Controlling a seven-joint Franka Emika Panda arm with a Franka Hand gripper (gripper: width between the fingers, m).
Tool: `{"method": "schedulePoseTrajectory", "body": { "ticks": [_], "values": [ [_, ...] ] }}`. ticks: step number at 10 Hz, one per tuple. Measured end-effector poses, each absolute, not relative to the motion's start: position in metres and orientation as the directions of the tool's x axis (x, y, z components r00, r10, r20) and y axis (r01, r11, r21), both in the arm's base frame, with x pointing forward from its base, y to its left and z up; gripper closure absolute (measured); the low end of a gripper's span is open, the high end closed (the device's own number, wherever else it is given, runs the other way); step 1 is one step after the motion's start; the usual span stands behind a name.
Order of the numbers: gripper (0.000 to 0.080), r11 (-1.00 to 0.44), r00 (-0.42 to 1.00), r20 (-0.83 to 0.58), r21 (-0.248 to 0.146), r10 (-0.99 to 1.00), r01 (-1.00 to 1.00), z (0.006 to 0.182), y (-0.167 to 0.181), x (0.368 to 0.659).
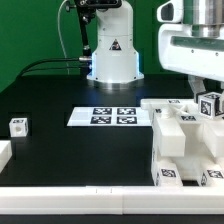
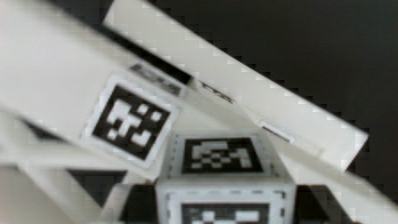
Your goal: Assemble chair
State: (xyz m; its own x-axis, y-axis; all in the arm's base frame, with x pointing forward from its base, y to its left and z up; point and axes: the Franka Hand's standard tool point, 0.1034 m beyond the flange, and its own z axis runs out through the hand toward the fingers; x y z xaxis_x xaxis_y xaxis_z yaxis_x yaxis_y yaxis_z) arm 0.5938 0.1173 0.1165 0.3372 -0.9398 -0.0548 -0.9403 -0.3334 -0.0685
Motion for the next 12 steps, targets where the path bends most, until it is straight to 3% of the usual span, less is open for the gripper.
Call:
{"method": "schedulePoseTrajectory", "body": {
  "ticks": [2, 4, 5, 6, 7, 8, 10, 12],
  "values": [
    [0.0518, -0.128, 0.133, -0.075, -0.071, -0.988, -0.989, 0.1172, 0.1214, 0.5955],
    [0.0518, -0.102, 0.108, -0.081, -0.068, -0.991, -0.992, 0.1166, 0.1226, 0.5949],
    [0.0429, -0.109, 0.114, -0.081, -0.068, -0.99, -0.992, 0.1161, 0.1228, 0.5947],
    [0.0247, -0.117, 0.123, -0.08, -0.068, -0.989, -0.991, 0.1162, 0.1228, 0.5947],
    [0.0181, -0.233, 0.239, -0.072, -0.073, -0.968, -0.97, 0.1168, 0.1233, 0.5947],
    [0.0181, -0.33, 0.334, -0.071, -0.067, -0.94, -0.942, 0.1178, 0.1234, 0.5941],
    [0.0151, -0.652, 0.657, -0.041, -0.089, -0.753, -0.753, 0.12, 0.1183, 0.5974],
    [0.015, -0.751, 0.755, -0.028, -0.094, -0.655, -0.654, 0.1194, 0.1182, 0.5973]
  ]
}}
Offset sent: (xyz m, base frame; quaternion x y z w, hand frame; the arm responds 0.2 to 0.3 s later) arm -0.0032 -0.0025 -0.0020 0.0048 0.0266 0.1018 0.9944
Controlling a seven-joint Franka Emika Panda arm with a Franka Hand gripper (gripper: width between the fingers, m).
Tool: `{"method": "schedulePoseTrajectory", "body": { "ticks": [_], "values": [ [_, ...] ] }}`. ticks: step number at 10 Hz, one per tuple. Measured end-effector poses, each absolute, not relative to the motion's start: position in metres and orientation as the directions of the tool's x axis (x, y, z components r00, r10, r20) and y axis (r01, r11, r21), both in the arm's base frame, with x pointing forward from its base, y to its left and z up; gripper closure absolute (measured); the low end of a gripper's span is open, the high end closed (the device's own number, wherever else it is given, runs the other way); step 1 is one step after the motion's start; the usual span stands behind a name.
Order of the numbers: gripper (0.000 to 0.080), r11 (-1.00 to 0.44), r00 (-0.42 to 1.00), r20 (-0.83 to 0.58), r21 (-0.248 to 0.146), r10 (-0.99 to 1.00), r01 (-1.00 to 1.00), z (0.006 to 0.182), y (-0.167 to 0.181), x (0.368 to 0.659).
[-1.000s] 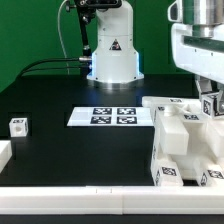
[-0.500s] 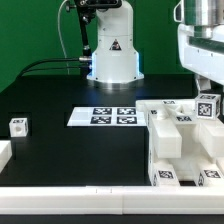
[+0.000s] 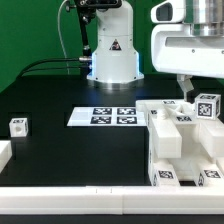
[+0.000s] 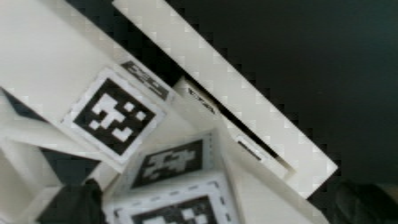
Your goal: Assemble chair
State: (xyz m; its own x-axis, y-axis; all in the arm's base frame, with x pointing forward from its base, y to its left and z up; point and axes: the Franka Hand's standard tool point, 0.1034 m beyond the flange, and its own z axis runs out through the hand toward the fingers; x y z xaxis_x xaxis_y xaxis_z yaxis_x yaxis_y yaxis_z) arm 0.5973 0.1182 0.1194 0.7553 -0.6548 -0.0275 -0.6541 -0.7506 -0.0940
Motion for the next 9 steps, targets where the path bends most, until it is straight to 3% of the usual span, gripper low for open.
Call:
{"method": "schedulePoseTrajectory", "body": {
  "ticks": [3, 4, 6, 7, 8, 9],
  "values": [
    [0.015, -0.915, 0.915, 0.016, -0.042, -0.403, -0.402, 0.1135, 0.1129, 0.5947],
    [0.015, -0.908, 0.909, 0.015, -0.044, -0.417, -0.416, 0.1134, 0.1138, 0.5946],
    [0.041, -0.89, 0.891, 0.012, -0.046, -0.455, -0.454, 0.1133, 0.114, 0.5946],
    [0.041, -0.85, 0.851, 0.007, -0.049, -0.525, -0.524, 0.1132, 0.1147, 0.5944],
    [0.0522, -0.79, 0.792, -0.003, -0.055, -0.611, -0.61, 0.1131, 0.1157, 0.5944],
    [0.0522, -0.734, 0.735, -0.005, -0.069, -0.678, -0.676, 0.1127, 0.1145, 0.5951]
  ]
}}
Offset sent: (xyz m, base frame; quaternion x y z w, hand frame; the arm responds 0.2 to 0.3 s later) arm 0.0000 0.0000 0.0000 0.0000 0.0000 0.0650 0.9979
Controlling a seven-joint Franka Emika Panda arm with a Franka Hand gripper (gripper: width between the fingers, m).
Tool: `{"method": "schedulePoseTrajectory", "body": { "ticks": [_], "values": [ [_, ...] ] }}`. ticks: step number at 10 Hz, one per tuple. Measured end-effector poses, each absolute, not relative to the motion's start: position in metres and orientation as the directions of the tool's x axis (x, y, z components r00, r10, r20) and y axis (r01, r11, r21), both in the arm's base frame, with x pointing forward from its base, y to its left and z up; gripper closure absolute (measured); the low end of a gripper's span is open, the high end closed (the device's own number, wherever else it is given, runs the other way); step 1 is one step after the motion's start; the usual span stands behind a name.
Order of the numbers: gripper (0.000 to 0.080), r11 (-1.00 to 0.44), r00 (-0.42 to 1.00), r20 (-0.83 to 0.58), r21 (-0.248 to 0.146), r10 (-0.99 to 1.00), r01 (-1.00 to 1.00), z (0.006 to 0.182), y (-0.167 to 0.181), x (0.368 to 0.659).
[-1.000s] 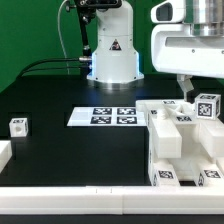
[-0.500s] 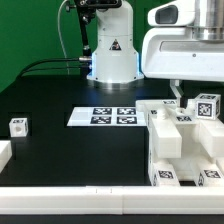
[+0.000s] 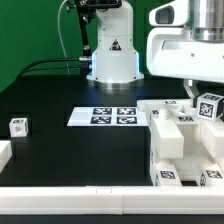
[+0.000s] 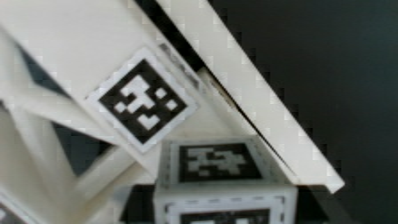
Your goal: Assemble chair
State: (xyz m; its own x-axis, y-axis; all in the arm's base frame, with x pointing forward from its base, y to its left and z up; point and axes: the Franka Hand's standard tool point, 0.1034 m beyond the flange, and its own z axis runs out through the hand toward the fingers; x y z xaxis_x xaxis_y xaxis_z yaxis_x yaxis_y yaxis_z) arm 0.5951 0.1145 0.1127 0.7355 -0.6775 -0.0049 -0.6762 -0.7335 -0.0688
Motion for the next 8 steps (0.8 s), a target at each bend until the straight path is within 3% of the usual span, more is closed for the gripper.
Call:
{"method": "schedulePoseTrajectory", "body": {
  "ticks": [5, 8],
  "values": [
    [0.0522, -0.224, 0.23, -0.065, -0.087, -0.971, -0.971, 0.1127, 0.1188, 0.5962],
    [0.0521, -0.083, 0.09, -0.079, -0.087, -0.993, -0.993, 0.1133, 0.1226, 0.5968]
  ]
}}
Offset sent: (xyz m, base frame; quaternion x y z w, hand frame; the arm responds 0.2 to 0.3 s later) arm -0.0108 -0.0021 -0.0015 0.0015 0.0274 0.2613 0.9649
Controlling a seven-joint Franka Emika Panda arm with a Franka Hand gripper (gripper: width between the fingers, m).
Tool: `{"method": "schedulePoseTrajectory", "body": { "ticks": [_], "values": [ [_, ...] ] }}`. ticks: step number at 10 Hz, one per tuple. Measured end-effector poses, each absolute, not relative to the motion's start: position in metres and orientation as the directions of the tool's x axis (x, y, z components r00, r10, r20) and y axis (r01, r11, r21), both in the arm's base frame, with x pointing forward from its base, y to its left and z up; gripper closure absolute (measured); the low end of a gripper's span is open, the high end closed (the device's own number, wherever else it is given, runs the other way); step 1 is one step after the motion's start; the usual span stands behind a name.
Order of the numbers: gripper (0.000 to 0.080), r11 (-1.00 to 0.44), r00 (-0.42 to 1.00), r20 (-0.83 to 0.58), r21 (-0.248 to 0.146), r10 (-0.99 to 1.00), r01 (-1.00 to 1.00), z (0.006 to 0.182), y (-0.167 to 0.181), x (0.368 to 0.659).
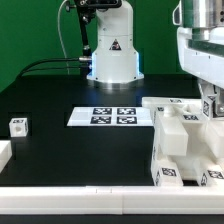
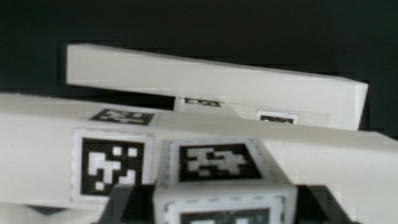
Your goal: Assemble chair
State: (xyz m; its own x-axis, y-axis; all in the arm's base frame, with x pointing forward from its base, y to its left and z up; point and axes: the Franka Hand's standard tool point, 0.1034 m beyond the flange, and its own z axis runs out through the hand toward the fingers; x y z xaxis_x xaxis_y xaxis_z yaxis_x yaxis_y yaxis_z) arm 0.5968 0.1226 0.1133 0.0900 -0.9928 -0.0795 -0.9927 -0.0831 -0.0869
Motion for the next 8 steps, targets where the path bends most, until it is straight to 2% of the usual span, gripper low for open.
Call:
{"method": "schedulePoseTrajectory", "body": {
  "ticks": [2, 4, 5, 8],
  "values": [
    [0.052, -0.156, 0.162, -0.074, -0.087, -0.984, -0.984, 0.1124, 0.123, 0.5961],
    [0.0202, -0.401, 0.408, -0.05, -0.106, -0.912, -0.91, 0.1148, 0.1244, 0.5984],
    [0.0166, -0.605, 0.611, -0.023, -0.114, -0.792, -0.788, 0.1143, 0.123, 0.5986],
    [0.0151, -0.788, 0.793, 0.007, -0.115, -0.61, -0.605, 0.1133, 0.1225, 0.5982]
  ]
}}
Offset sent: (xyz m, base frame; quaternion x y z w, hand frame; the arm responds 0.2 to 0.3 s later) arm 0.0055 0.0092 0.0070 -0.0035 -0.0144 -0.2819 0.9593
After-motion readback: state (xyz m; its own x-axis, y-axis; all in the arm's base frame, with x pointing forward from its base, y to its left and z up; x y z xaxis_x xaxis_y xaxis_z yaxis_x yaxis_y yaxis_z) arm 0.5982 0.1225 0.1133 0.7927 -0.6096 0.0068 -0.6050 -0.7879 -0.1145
